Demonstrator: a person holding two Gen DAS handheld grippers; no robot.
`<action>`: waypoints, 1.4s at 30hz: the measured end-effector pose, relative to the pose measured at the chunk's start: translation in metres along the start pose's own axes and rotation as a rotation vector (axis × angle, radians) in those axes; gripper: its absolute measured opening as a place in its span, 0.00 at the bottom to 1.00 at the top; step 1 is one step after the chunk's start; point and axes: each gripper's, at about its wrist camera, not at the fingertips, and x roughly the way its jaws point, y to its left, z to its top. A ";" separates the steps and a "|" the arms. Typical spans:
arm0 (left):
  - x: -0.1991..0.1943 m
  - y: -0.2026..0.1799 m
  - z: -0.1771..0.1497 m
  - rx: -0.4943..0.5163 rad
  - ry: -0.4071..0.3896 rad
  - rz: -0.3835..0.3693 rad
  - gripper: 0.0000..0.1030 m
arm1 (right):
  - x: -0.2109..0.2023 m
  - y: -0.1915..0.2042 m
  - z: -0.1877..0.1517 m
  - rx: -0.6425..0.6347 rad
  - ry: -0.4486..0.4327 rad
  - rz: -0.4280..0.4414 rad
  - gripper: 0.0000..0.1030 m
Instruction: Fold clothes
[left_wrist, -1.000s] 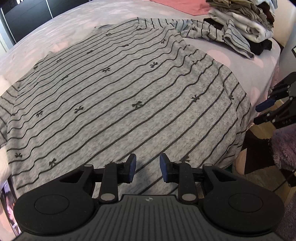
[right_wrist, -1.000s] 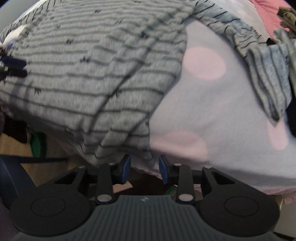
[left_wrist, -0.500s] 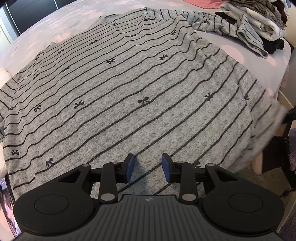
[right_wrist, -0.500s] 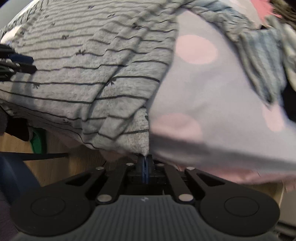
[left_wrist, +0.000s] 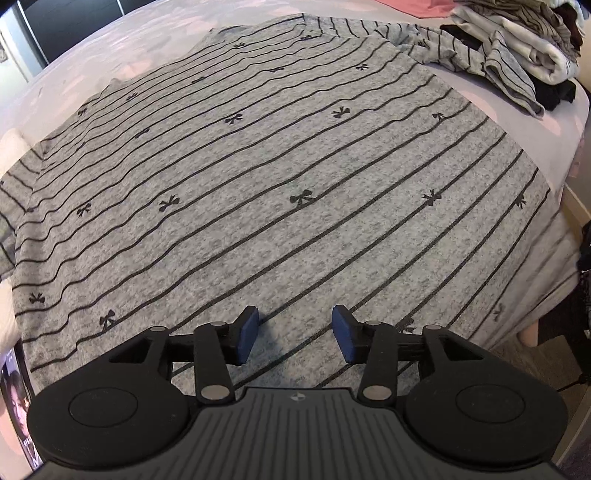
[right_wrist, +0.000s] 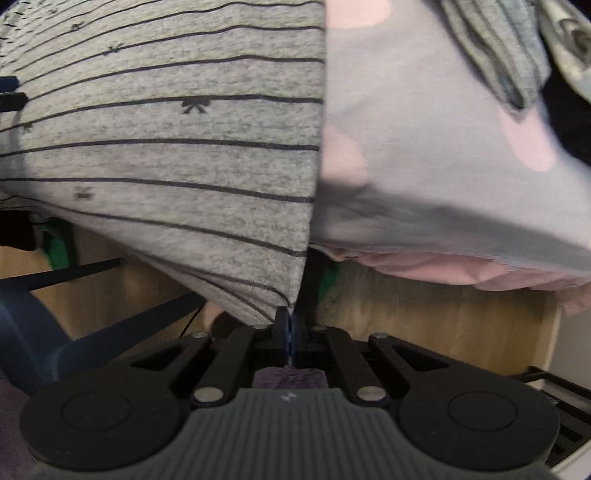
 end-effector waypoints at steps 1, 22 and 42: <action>-0.001 0.001 0.000 -0.006 -0.001 0.001 0.41 | -0.005 -0.001 0.002 0.004 -0.008 -0.008 0.19; -0.087 0.105 -0.091 -0.425 -0.021 0.077 0.40 | -0.079 0.129 0.127 -0.326 -0.475 0.018 0.58; -0.033 0.095 -0.136 -0.092 0.221 0.200 0.03 | -0.077 0.206 0.141 -0.511 -0.478 0.076 0.61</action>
